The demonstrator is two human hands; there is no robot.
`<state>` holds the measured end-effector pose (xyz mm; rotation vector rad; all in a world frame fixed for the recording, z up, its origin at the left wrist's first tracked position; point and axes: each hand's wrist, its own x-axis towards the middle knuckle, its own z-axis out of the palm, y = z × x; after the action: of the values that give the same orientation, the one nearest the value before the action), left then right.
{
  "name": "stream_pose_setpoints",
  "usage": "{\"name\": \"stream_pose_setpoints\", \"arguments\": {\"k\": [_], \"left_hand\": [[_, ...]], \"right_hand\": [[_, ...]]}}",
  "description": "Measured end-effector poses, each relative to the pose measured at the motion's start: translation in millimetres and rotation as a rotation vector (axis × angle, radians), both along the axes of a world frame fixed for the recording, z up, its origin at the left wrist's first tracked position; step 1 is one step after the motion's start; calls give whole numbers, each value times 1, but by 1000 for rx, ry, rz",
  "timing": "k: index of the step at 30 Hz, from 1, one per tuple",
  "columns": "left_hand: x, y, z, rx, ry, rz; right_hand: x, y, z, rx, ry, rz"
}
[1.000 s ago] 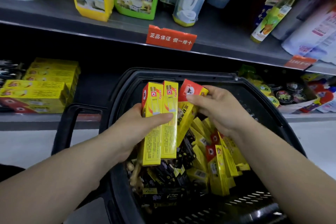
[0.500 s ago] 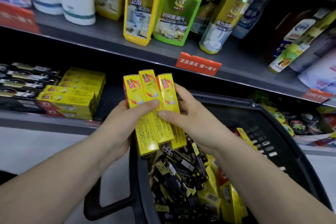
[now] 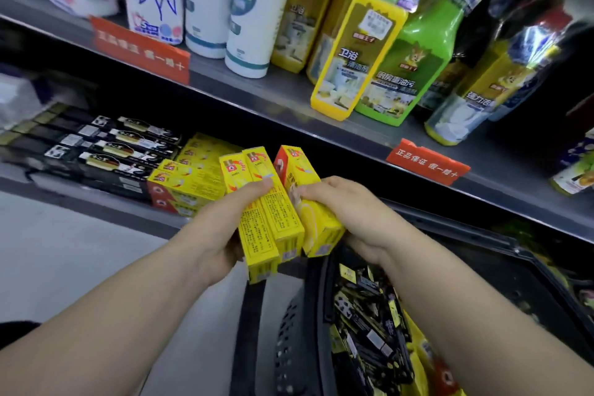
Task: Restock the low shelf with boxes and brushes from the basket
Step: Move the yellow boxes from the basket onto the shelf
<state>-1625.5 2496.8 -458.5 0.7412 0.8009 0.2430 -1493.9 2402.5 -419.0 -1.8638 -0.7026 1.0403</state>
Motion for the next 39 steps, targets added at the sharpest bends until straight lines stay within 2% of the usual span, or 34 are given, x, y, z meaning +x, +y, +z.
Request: {"name": "stream_pose_setpoints", "arguments": {"k": [3,8,10,12,16,19,23,27,30,32,34,36,37,39], "left_hand": [[-10,26,-19,-114,14,181],[-25,71,-61,-201,69,503],[-26,82,-74,-202,100,560],[-26,90,-86,-218,144,593],[-21,103,-106,-239,177,640],[-14,109,-114,-254,169,673],[-5,111,-120,-265,158,679],[5,111,-124,-289,145,686],[12,111,-124,-287,136,693],[14,112,-126,-282,119,708],[15,113,-127,-273,77,726],[15,115,-125,-252,33,715],[15,116,-124,-246,9,702],[15,116,-123,-263,-49,670]], "right_hand": [[3,37,-3,-82,-170,20],[12,109,-34,-321,-756,309],[12,137,-53,-368,-884,377],[16,162,-75,-400,-927,420],[28,202,-114,-441,-903,404],[34,221,-142,-442,-799,427],[32,226,-176,-435,-707,514],[34,221,-180,-401,-618,529],[32,217,-167,-441,-719,566],[26,218,-149,-355,-763,539],[17,219,-128,-262,-547,513],[9,214,-110,-291,-304,587],[6,210,-105,-336,-247,651],[6,201,-104,-387,-255,701]]}}
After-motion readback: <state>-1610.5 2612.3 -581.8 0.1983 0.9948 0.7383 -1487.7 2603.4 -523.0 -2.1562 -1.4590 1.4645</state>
